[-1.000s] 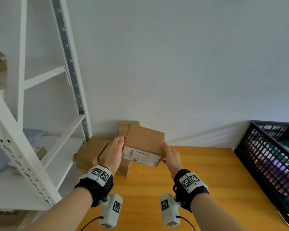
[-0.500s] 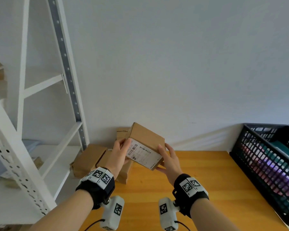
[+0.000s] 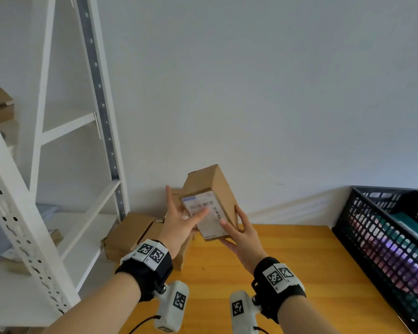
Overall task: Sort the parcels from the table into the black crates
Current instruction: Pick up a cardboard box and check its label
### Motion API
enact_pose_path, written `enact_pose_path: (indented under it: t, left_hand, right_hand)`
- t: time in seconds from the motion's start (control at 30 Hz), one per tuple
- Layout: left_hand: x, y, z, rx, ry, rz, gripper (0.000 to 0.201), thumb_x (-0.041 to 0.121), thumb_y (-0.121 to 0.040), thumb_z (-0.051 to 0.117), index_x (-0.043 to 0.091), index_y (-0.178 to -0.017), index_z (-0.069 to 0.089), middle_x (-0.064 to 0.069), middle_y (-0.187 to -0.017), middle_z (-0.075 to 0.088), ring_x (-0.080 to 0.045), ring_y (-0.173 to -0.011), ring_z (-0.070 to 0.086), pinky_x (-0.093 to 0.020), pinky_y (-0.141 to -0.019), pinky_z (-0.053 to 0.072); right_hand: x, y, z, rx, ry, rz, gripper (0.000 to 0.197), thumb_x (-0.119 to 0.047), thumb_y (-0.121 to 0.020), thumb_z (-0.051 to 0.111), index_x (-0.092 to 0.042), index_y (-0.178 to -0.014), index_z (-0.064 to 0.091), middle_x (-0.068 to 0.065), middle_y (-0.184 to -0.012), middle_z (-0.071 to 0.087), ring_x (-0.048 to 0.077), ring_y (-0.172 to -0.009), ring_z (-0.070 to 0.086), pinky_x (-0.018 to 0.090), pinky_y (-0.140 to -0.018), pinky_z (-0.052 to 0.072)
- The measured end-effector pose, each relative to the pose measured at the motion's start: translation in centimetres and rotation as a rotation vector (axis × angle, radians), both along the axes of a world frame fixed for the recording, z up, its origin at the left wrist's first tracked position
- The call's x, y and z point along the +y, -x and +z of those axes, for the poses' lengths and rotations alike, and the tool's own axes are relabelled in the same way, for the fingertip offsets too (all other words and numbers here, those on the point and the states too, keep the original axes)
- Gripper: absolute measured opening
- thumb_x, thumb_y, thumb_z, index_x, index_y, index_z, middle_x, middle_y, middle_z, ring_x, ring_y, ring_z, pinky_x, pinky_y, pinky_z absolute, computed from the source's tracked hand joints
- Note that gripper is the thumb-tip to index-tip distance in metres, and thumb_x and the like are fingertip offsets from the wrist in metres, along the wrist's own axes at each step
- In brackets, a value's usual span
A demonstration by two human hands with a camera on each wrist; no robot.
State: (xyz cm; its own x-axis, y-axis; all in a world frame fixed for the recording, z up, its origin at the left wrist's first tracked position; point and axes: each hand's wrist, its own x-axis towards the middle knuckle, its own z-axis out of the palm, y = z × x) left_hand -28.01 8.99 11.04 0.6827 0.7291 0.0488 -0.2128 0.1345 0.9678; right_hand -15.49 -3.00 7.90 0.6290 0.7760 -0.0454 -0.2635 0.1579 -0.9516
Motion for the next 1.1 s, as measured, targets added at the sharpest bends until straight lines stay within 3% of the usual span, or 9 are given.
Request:
enact_pose_path:
  t: [0.1, 0.17, 0.23, 0.3, 0.4, 0.5, 0.63, 0.83, 1.1]
  left_hand:
    - [-0.9, -0.1, 0.4, 0.064, -0.094, -0.065, 0.056, 0.021, -0.08, 0.072, 0.042, -0.124, 0.044, 0.002, -0.12, 0.064, -0.016, -0.101, 0.067, -0.043, -0.082, 0.057]
    - [-1.1, -0.1, 0.4, 0.128, -0.174, -0.077, 0.043, 0.031, -0.079, 0.071, 0.034, -0.118, 0.054, 0.006, -0.119, 0.065, -0.014, -0.099, 0.067, -0.043, -0.082, 0.057]
    - [-0.9, -0.1, 0.4, 0.15, -0.199, -0.05, 0.052, 0.038, -0.075, 0.071, 0.033, -0.123, 0.053, 0.01, -0.117, 0.065, -0.013, -0.098, 0.067, -0.047, -0.082, 0.057]
    - [-0.6, -0.1, 0.3, 0.166, -0.226, -0.015, 0.059, 0.034, -0.077, 0.072, 0.033, -0.131, 0.048, 0.01, -0.12, 0.062, -0.011, -0.101, 0.066, -0.043, -0.081, 0.058]
    - [-0.3, 0.0, 0.2, 0.172, -0.264, 0.025, 0.061, 0.026, -0.08, 0.073, 0.035, -0.132, 0.043, 0.013, -0.121, 0.06, -0.006, -0.11, 0.058, -0.033, -0.083, 0.058]
    - [0.1, 0.1, 0.7, 0.189, -0.32, 0.01, 0.049, 0.029, -0.082, 0.071, 0.035, -0.124, 0.048, 0.013, -0.121, 0.061, -0.005, -0.11, 0.059, -0.025, -0.078, 0.057]
    - [0.8, 0.6, 1.2, 0.231, -0.345, -0.042, 0.046, 0.029, -0.084, 0.068, 0.038, -0.126, 0.049, 0.007, -0.125, 0.061, -0.012, -0.115, 0.058, -0.038, -0.087, 0.056]
    - [1.0, 1.7, 1.3, 0.213, -0.283, -0.071, 0.049, 0.025, -0.092, 0.059, 0.028, -0.139, 0.045, 0.006, -0.126, 0.061, -0.007, -0.104, 0.062, -0.017, -0.065, 0.054]
    - [2.5, 3.1, 0.5, 0.237, -0.268, -0.105, 0.05, 0.029, -0.092, 0.058, 0.033, -0.139, 0.043, 0.01, -0.125, 0.061, -0.007, -0.104, 0.063, -0.017, -0.066, 0.054]
  right_hand:
    - [0.1, 0.0, 0.0, -0.025, -0.012, 0.001, 0.079, -0.025, -0.07, 0.077, -0.031, -0.139, 0.039, 0.007, -0.12, 0.065, 0.022, -0.105, 0.066, 0.035, -0.083, 0.057]
    - [0.3, 0.1, 0.1, -0.079, 0.031, -0.012, 0.074, -0.035, -0.072, 0.076, -0.033, -0.138, 0.042, 0.0, -0.124, 0.064, 0.019, -0.112, 0.062, 0.039, -0.091, 0.053]
    - [0.4, -0.1, 0.4, -0.202, 0.101, -0.03, 0.075, -0.048, -0.07, 0.076, -0.032, -0.137, 0.046, -0.014, -0.138, 0.049, 0.012, -0.129, 0.046, 0.041, -0.105, 0.043]
    - [0.4, -0.3, 0.7, -0.285, 0.11, -0.04, 0.06, -0.042, -0.08, 0.071, -0.026, -0.133, 0.052, -0.015, -0.141, 0.041, 0.006, -0.128, 0.044, 0.037, -0.106, 0.042]
    - [0.4, -0.5, 1.2, -0.26, 0.053, -0.03, 0.043, -0.025, -0.088, 0.065, -0.015, -0.128, 0.052, 0.003, -0.123, 0.064, 0.013, -0.107, 0.065, 0.035, -0.089, 0.055]
    - [0.6, -0.3, 1.3, -0.255, 0.047, 0.006, 0.048, -0.019, -0.091, 0.063, -0.028, -0.133, 0.044, 0.004, -0.118, 0.067, 0.018, -0.104, 0.066, 0.035, -0.083, 0.057]
    - [0.7, -0.1, 1.3, -0.228, 0.033, 0.043, 0.062, -0.016, -0.09, 0.063, -0.036, -0.141, 0.035, 0.007, -0.121, 0.065, 0.024, -0.107, 0.065, 0.045, -0.084, 0.056]
    - [1.5, 0.3, 1.9, -0.233, 0.051, 0.07, 0.065, -0.013, -0.091, 0.061, -0.04, -0.143, 0.032, 0.006, -0.121, 0.065, 0.023, -0.108, 0.064, 0.036, -0.08, 0.058]
    - [2.2, 2.0, 1.6, -0.239, 0.065, 0.051, 0.064, -0.013, -0.091, 0.061, -0.043, -0.14, 0.033, 0.006, -0.119, 0.066, 0.022, -0.106, 0.065, 0.04, -0.084, 0.057]
